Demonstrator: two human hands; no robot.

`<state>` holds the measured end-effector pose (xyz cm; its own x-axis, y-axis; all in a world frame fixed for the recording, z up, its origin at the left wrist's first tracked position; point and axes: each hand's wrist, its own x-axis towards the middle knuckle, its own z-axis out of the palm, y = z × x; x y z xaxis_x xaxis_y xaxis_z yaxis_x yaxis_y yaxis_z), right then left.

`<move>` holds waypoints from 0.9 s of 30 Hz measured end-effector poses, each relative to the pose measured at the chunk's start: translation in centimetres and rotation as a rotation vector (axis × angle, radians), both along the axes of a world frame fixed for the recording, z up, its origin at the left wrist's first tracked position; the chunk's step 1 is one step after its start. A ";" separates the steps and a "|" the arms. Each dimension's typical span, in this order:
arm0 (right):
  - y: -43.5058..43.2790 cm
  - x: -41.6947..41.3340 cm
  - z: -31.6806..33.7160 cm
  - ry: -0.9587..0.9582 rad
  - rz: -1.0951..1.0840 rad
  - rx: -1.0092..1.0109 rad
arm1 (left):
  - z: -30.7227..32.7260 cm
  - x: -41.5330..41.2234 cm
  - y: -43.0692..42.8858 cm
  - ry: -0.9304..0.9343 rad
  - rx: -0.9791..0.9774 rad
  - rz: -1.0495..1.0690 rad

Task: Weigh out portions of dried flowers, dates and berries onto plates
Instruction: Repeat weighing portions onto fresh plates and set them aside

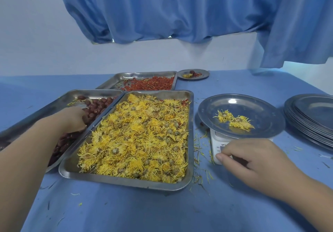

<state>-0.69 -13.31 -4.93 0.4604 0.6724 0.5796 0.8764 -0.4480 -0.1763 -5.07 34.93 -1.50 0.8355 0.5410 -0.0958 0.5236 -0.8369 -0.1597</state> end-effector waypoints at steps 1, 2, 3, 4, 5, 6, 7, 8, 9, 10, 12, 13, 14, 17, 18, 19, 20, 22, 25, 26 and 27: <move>-0.1 0.0 0.0 0.007 0.001 0.003 | 0.0 -0.1 0.0 -0.003 0.004 0.010; -0.1 0.0 0.1 0.012 0.001 0.004 | 0.0 -0.1 0.0 -0.013 0.000 0.018; -0.2 0.0 0.1 0.018 -0.003 0.003 | -0.1 -0.2 0.0 -0.029 -0.010 0.025; -0.3 0.0 0.1 0.027 -0.009 0.001 | -0.2 -0.3 0.0 -0.049 -0.023 0.032; -0.3 0.0 0.2 0.036 -0.016 0.004 | -0.5 -0.3 -0.1 -0.072 -0.034 0.037; -0.4 0.0 0.2 0.044 -0.021 0.012 | -0.7 -0.4 -0.1 -0.096 -0.041 0.039; -0.4 -0.1 0.1 0.049 -0.025 0.022 | -1.0 -0.4 -0.2 -0.125 -0.041 0.036; -0.4 -0.1 0.1 0.052 -0.030 0.029 | -1.3 -0.4 -0.3 -0.157 -0.043 0.030; -0.4 -0.2 0.2 0.054 -0.035 0.033 | -1.6 -0.5 -0.3 -0.184 -0.048 0.023; -0.4 -0.1 0.2 0.058 -0.038 0.036 | -1.7 -0.6 -0.3 -0.203 -0.052 0.016; -0.4 0.0 0.2 0.070 -0.035 0.040 | -1.6 -0.8 -0.4 -0.221 -0.063 0.004; -0.4 0.1 0.2 0.073 -0.032 0.039 | -1.5 -1.0 -0.4 -0.227 -0.069 0.001; -0.4 0.1 0.2 0.076 -0.030 0.038 | -1.5 -1.1 -0.4 -0.236 -0.074 0.002; -0.4 0.0 0.2 0.089 -0.028 0.040 | -1.5 -1.6 -0.7 -0.300 -0.102 0.024; -0.4 0.0 0.1 0.089 -0.025 0.041 | -1.5 -1.8 -0.9 -0.324 -0.115 0.030; -0.5 0.0 0.1 0.087 -0.024 0.041 | -1.5 -1.9 -1.1 -0.351 -0.128 0.033; -0.5 0.1 0.1 0.085 -0.026 0.044 | -1.3 -1.9 -1.4 -0.391 -0.143 0.033; -0.5 0.1 0.2 0.083 -0.034 0.047 | -0.7 -2.0 -2.0 -0.511 -0.195 0.034; -0.5 0.0 0.3 0.075 -0.035 0.057 | 1.0 -1.7 -3.7 -0.675 -0.301 -0.022; -0.4 0.0 0.4 0.071 -0.029 0.064 | 1.5 -1.5 -4.7 -0.702 -0.341 -0.068; -0.4 -0.1 0.5 0.070 -0.023 0.070 | 2.1 -1.3 -5.9 -0.719 -0.386 -0.117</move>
<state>-0.79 -13.71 -4.46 0.5159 0.6202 0.5909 0.8507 -0.4519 -0.2684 -6.33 29.06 0.58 0.8126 0.4850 0.3231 0.2940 -0.8199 0.4912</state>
